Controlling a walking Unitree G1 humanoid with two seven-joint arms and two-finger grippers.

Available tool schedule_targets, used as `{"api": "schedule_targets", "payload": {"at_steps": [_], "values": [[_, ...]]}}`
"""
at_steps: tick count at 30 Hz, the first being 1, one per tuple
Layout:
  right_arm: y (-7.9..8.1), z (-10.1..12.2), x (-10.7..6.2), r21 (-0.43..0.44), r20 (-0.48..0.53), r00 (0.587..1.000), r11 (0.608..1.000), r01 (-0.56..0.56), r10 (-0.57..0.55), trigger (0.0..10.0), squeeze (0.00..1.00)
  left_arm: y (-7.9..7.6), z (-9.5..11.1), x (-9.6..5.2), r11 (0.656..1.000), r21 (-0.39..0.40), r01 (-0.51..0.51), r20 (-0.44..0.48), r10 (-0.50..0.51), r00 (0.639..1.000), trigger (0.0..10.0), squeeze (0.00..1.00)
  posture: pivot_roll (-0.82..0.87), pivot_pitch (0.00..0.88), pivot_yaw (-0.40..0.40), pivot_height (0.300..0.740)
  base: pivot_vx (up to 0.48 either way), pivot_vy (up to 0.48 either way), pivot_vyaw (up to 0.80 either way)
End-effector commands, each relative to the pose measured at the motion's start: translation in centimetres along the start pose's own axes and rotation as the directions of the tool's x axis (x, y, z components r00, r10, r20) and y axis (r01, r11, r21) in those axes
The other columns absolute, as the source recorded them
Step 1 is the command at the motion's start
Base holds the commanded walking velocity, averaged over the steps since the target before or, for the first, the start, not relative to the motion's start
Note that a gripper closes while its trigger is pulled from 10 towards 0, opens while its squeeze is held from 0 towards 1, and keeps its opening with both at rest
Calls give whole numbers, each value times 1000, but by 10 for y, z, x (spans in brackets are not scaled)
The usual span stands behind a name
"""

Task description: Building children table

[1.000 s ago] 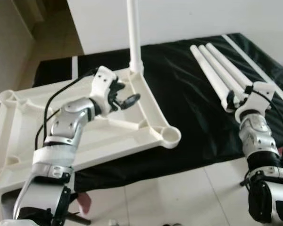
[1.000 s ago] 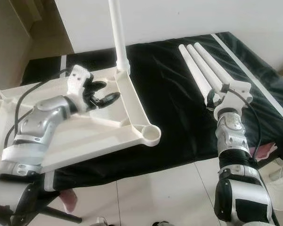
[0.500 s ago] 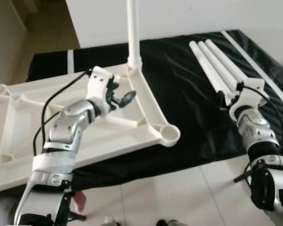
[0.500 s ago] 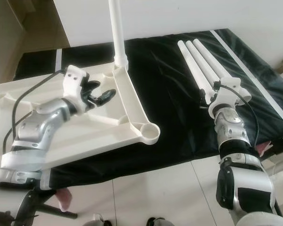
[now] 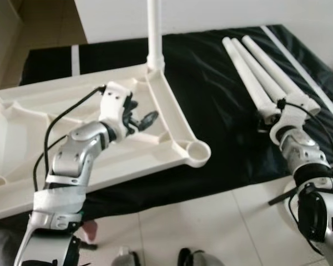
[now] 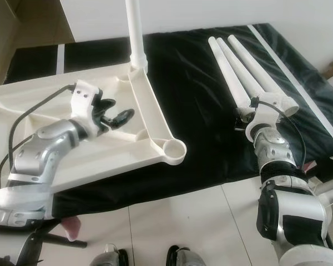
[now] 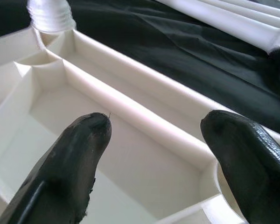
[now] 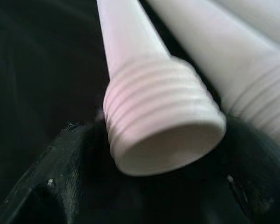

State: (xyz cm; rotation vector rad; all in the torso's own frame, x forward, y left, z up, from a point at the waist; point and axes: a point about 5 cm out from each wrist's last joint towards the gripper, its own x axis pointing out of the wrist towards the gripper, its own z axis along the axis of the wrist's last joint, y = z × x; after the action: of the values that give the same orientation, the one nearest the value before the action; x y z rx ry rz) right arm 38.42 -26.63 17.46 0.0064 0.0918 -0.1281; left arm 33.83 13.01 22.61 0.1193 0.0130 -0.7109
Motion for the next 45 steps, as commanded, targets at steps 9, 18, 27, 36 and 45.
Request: {"api": "schedule_targets", "payload": {"at_steps": [9,18,27,36,45], "values": [[3,1,2,-31,-23,999,999,-45,44,10000,0,1,-1,-4,998,-17,-67,-13,67,998,10000,0,48,230,-52,740,0,0,0],[8,7,4,-62,-2,998,996,-70,70,10000,0,-1,-2,-6,997,-25,-72,-18,71,997,10000,0,54,232,-55,740,0,0,0],[16,13,6,-33,19,992,991,-127,127,0,0,2,0,-5,996,-34,-87,-16,87,996,10000,0,53,221,-62,740,0,0,0],[19,35,4,-169,187,969,977,-131,163,10000,0,2,2,-3,994,-47,-97,-2,97,995,10000,0,34,198,-66,740,0,0,0],[-3,61,-3,-124,340,939,992,-5,48,10000,0,2,4,2,994,-57,-96,15,97,995,10000,0,14,174,-74,740,0,0,0]]}}
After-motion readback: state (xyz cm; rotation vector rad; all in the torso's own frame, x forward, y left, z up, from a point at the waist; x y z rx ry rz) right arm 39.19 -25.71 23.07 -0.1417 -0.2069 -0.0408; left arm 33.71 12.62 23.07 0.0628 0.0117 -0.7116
